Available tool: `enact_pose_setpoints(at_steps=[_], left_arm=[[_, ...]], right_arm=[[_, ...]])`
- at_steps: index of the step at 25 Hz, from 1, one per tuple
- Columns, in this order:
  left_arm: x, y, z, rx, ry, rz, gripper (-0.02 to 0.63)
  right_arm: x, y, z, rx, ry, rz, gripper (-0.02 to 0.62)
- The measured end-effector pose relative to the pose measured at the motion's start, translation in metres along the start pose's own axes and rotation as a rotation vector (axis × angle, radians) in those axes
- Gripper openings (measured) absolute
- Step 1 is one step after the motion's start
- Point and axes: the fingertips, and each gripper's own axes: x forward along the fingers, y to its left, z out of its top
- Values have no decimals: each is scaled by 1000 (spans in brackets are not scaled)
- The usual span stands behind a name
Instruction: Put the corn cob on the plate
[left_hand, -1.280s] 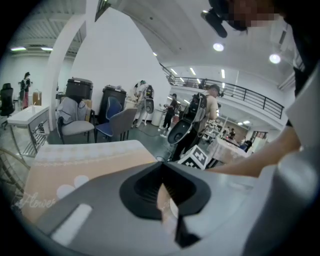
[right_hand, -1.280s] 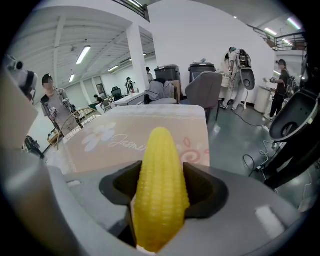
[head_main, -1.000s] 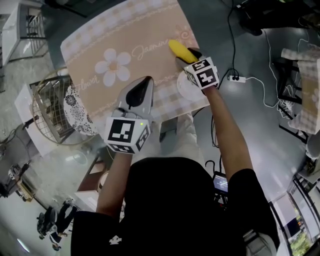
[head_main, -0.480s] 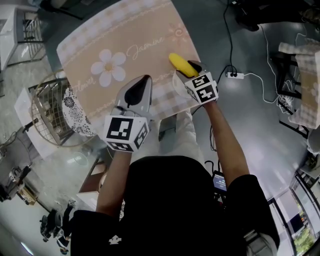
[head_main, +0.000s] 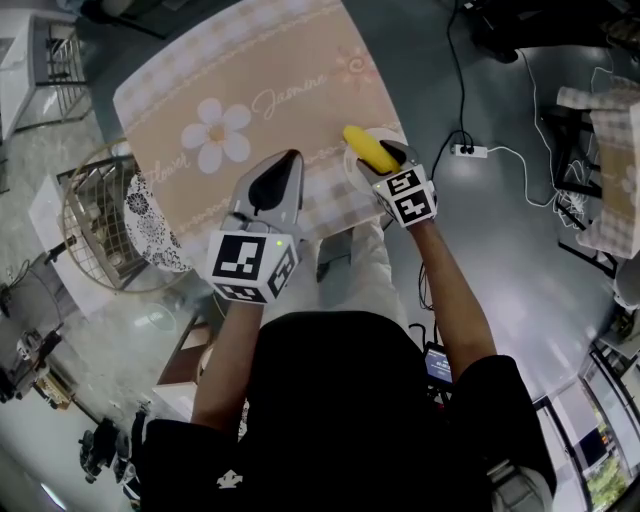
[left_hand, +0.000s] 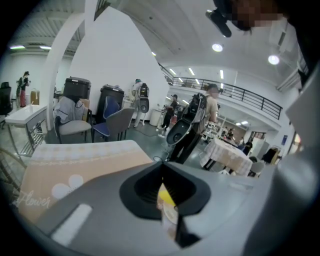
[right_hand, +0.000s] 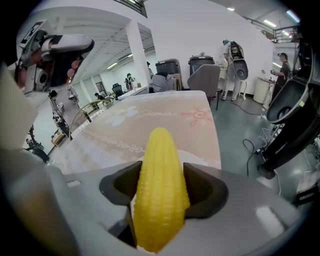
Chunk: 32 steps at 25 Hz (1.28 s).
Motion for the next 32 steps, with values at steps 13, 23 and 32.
enact_pose_setpoints(at_steps=[13, 23, 32], left_arm=[[-1, -2, 1, -3, -10, 8, 8], [-6, -2, 4, -8, -17, 17, 8], [-7, -8, 2, -13, -18, 16, 8]], right_arm=[[5, -3, -18, -12, 48, -6, 256], [6, -1, -21, -76, 44, -18, 261], [3, 1, -18, -98, 36, 8, 262]])
